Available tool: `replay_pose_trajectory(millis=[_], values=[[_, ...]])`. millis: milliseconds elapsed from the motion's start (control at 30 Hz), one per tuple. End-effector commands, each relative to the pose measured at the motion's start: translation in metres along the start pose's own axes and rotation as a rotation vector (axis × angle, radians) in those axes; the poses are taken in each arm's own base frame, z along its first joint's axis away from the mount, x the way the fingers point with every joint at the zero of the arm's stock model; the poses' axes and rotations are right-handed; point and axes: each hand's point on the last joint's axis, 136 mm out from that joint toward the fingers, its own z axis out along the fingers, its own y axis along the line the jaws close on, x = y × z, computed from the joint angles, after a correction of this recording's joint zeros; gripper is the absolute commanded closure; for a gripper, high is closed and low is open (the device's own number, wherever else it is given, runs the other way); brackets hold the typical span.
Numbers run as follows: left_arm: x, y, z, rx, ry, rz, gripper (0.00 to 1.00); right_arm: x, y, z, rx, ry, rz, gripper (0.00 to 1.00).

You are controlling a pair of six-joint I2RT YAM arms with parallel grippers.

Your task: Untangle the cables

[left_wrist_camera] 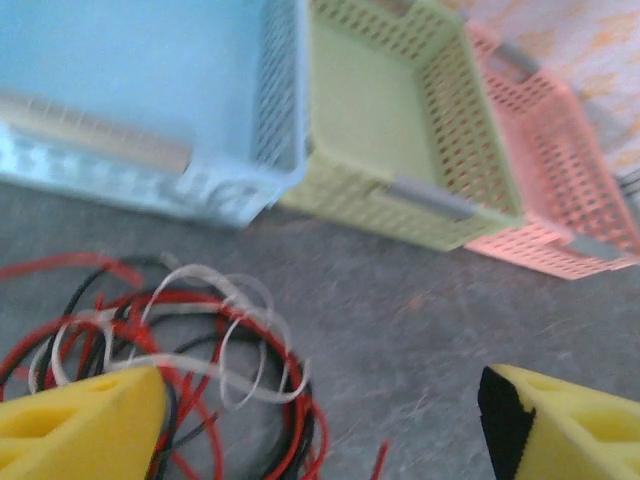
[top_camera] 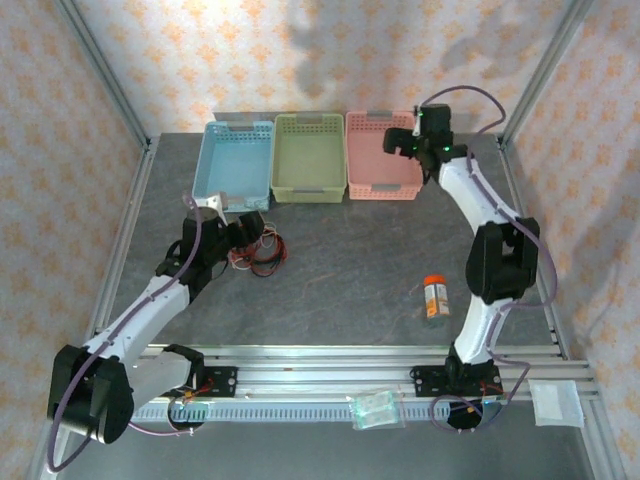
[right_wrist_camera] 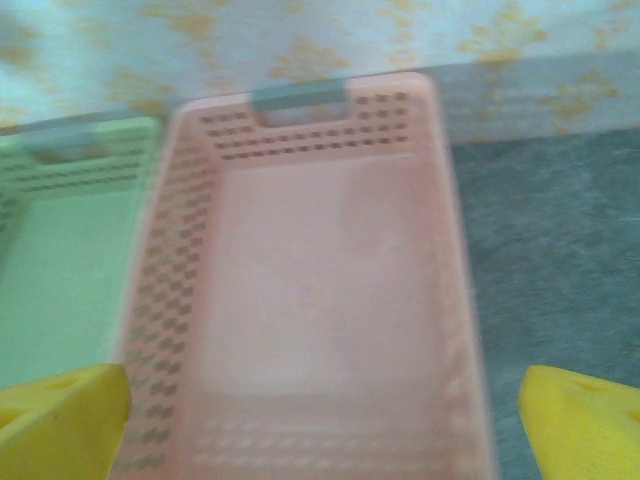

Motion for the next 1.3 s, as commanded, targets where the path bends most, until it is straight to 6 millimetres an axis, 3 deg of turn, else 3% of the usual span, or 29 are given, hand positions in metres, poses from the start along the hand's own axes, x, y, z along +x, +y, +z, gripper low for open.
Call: replay_pose_trajectory(millis=[0, 133, 233, 300, 500, 600, 900, 1267], values=[[-0.004, 0.01, 0.005, -0.021, -0.067, -0.056, 0.01, 0.028, 0.049, -0.024, -0.029, -0.033, -0.022, 0.0], [-0.003, 0.014, 0.016, -0.017, -0.091, -0.048, 0.01, 0.057, 0.098, -0.062, -0.154, -0.079, -0.02, 0.0], [-0.01, 0.015, 0.019, -0.008, -0.152, -0.016, 0.01, 0.073, 0.12, -0.088, -0.26, -0.111, 0.007, 0.01], [-0.015, 0.028, 0.021, -0.08, -0.184, 0.005, 0.01, 0.08, 0.127, -0.103, -0.309, -0.122, 0.038, 0.0], [-0.018, 0.046, 0.039, -0.185, -0.181, 0.05, 0.01, 0.076, 0.112, -0.143, -0.359, -0.241, 0.153, 0.0], [-0.014, 0.049, 0.054, -0.18, -0.155, 0.054, 0.01, 0.07, 0.102, -0.152, -0.325, -0.287, 0.149, 0.0], [0.003, 0.054, 0.091, -0.165, -0.047, 0.064, 0.0, 0.066, 0.095, -0.157, -0.284, -0.298, 0.122, 0.0], [0.047, 0.064, 0.099, -0.147, 0.067, -0.019, 0.02, 0.063, 0.094, -0.158, -0.273, -0.304, 0.122, 0.0]])
